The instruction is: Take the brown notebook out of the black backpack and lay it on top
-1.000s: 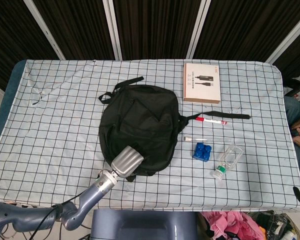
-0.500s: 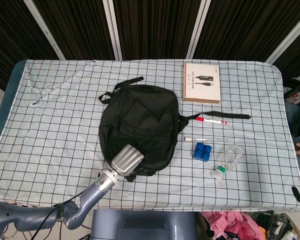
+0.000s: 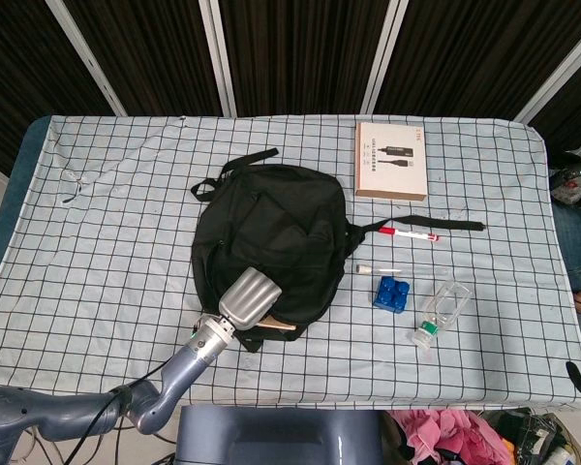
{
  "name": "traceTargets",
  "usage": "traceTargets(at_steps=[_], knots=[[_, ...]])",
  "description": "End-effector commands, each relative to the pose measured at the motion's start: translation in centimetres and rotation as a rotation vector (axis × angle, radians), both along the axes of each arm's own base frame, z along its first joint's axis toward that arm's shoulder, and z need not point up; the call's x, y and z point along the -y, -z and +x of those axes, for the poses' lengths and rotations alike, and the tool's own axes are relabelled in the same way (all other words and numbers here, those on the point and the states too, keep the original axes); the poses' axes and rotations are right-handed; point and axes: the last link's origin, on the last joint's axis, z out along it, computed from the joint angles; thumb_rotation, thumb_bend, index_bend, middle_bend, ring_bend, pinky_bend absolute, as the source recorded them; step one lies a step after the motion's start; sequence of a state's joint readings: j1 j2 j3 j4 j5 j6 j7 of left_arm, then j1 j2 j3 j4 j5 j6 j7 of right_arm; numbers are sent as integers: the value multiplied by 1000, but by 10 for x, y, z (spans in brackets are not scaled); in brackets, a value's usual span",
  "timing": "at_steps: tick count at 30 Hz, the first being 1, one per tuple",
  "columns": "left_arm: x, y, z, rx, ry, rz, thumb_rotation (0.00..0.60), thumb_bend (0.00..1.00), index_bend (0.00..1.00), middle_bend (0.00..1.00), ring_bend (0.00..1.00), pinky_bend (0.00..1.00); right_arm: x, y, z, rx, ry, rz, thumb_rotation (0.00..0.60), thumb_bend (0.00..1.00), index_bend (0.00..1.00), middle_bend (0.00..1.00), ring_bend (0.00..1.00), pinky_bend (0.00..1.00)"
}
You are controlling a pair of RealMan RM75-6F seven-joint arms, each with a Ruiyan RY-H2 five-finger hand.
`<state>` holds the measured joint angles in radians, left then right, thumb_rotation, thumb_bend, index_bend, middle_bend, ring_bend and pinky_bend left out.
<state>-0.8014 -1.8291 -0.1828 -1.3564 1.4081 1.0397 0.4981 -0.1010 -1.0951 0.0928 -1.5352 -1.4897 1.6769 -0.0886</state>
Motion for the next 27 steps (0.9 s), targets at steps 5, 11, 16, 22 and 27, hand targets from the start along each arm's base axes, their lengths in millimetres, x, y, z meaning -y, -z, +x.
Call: traceTargets(at_steps=[5,11,16,22,27], knots=[[-25,-18,10,60,-31,33,600,417,688,751,584,507,0,3,5,34,-32,33,600,172,0,6,192,219],[-45,-40,26,130,-67,-6,600,417,688,750,581,498,10,9,28,102,-123,182,600,165,0,43,195,218],[-60,-49,33,191,-120,-19,600,417,687,748,581,498,41,12,66,128,-245,381,600,162,0,122,226,218],[-79,-59,31,240,-204,-19,600,417,686,746,579,498,85,19,96,170,-337,560,600,163,0,136,230,218],[-91,-68,32,270,-219,26,600,416,687,747,576,493,106,44,117,114,-417,657,600,163,0,137,225,218]])
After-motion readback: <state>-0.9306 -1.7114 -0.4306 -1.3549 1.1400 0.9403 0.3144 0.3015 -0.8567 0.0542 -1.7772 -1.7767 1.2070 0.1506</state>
